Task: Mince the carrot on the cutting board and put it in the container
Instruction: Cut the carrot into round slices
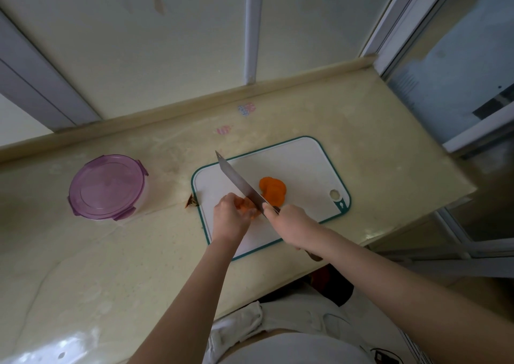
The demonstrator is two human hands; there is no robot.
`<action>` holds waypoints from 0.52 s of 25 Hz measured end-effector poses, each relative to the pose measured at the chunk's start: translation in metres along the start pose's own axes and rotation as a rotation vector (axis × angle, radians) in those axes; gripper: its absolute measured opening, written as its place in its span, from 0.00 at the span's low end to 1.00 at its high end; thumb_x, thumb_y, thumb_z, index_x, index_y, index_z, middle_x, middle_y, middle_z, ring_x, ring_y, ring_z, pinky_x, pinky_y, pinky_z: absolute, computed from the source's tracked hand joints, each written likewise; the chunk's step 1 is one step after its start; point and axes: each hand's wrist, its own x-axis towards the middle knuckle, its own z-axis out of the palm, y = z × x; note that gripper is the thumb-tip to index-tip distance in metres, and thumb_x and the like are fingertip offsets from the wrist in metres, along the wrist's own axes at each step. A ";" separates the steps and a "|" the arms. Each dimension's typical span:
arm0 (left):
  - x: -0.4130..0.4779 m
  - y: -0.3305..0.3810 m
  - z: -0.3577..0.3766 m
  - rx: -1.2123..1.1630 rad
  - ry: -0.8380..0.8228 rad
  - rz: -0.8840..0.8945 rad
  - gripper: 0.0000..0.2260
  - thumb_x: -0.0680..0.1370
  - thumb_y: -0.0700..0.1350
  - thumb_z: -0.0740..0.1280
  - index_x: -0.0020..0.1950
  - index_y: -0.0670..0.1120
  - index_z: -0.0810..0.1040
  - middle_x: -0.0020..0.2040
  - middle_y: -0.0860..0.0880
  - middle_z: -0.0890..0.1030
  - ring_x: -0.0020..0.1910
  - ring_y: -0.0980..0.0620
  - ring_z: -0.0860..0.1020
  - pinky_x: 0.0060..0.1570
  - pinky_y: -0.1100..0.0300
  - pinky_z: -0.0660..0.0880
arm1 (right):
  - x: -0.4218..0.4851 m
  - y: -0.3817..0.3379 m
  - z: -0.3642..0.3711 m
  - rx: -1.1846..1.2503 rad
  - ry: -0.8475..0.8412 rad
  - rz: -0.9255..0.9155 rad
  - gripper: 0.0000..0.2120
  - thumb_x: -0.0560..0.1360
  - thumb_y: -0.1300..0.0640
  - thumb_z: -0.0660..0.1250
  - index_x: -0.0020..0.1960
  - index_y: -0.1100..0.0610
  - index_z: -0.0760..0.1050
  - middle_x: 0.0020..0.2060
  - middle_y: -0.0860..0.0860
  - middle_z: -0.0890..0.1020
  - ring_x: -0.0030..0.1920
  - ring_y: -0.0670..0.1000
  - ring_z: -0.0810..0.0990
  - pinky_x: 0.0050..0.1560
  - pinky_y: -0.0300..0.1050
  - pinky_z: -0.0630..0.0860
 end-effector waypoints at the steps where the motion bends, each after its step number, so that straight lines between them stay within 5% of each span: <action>1: -0.001 0.000 0.000 -0.002 0.006 0.002 0.11 0.71 0.45 0.73 0.48 0.43 0.76 0.44 0.49 0.77 0.43 0.52 0.75 0.41 0.64 0.68 | 0.004 -0.004 0.001 0.009 0.005 -0.009 0.25 0.81 0.41 0.48 0.34 0.57 0.64 0.29 0.52 0.69 0.28 0.50 0.69 0.29 0.42 0.66; 5: 0.000 0.000 -0.002 -0.021 0.011 -0.007 0.09 0.72 0.46 0.72 0.46 0.44 0.74 0.43 0.48 0.77 0.42 0.52 0.74 0.34 0.69 0.66 | 0.013 -0.007 -0.002 0.016 0.004 -0.015 0.26 0.82 0.41 0.48 0.33 0.58 0.64 0.28 0.53 0.70 0.27 0.51 0.70 0.28 0.42 0.67; 10: -0.004 0.001 0.004 -0.079 -0.020 -0.036 0.13 0.71 0.49 0.73 0.49 0.45 0.73 0.46 0.49 0.75 0.45 0.51 0.74 0.42 0.63 0.71 | 0.015 -0.004 -0.004 -0.003 0.005 -0.019 0.25 0.81 0.41 0.49 0.34 0.57 0.64 0.28 0.53 0.70 0.28 0.50 0.69 0.30 0.42 0.67; 13: -0.004 0.002 0.004 -0.075 0.001 -0.039 0.10 0.72 0.45 0.72 0.46 0.45 0.72 0.46 0.48 0.76 0.44 0.51 0.74 0.38 0.67 0.68 | 0.016 -0.001 -0.003 0.002 -0.001 -0.026 0.26 0.81 0.41 0.48 0.33 0.57 0.64 0.28 0.53 0.70 0.27 0.50 0.70 0.30 0.43 0.68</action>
